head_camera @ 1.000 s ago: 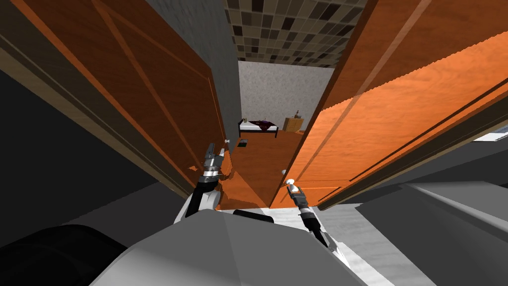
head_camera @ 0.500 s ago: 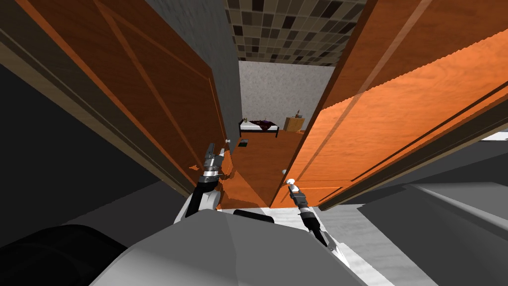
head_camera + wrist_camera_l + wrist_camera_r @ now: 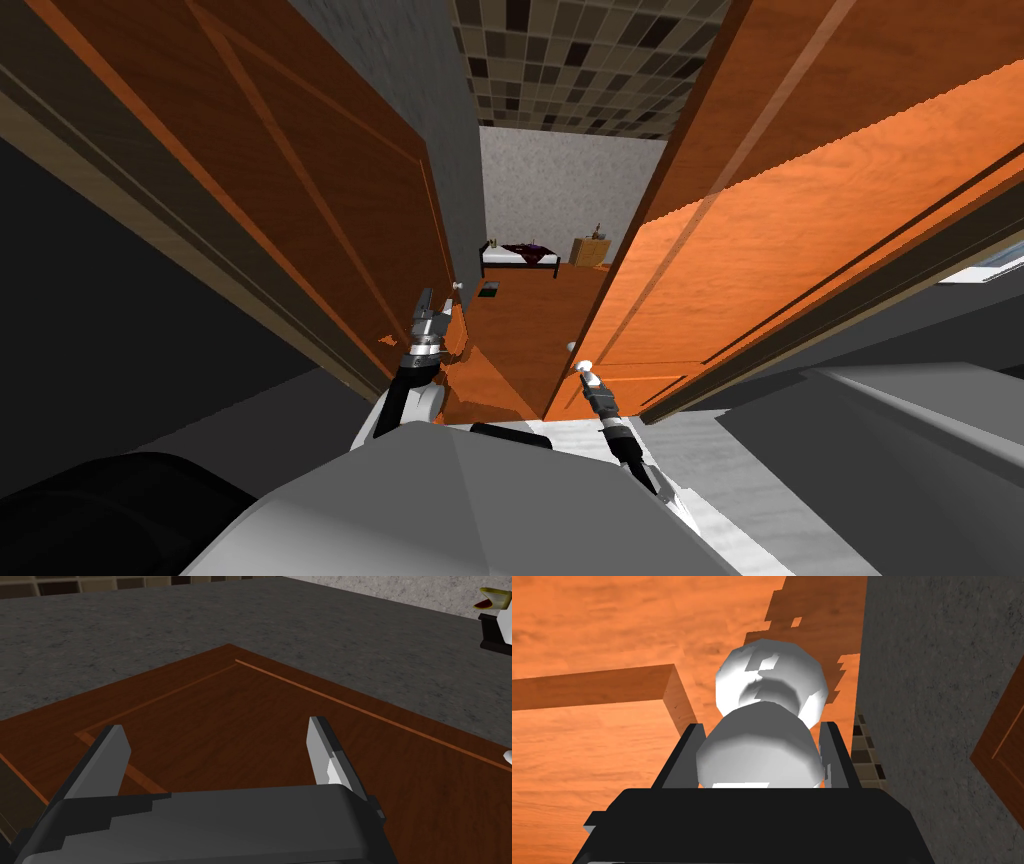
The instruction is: Push the door open
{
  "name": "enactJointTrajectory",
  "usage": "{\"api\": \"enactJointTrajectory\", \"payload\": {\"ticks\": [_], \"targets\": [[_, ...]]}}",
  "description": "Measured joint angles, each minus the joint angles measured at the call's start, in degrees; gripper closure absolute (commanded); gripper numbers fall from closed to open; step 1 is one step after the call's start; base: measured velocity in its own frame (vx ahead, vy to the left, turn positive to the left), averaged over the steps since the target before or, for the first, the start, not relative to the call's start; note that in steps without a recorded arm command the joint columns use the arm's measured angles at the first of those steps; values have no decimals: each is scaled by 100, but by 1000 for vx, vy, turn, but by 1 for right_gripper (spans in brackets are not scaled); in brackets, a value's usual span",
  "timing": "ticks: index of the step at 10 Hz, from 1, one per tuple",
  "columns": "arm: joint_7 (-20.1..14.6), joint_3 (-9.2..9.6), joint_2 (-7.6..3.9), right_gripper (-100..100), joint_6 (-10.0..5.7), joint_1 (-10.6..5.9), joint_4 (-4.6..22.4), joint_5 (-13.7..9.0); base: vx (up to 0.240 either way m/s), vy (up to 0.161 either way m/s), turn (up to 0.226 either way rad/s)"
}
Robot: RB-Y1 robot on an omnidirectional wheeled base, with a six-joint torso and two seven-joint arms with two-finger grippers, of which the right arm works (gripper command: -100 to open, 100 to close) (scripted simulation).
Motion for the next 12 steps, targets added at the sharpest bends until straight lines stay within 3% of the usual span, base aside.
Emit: {"api": "enactJointTrajectory", "payload": {"ticks": [12], "targets": [[-1703,239,149,100,66,-159,104,-405,36,2,-26]]}}
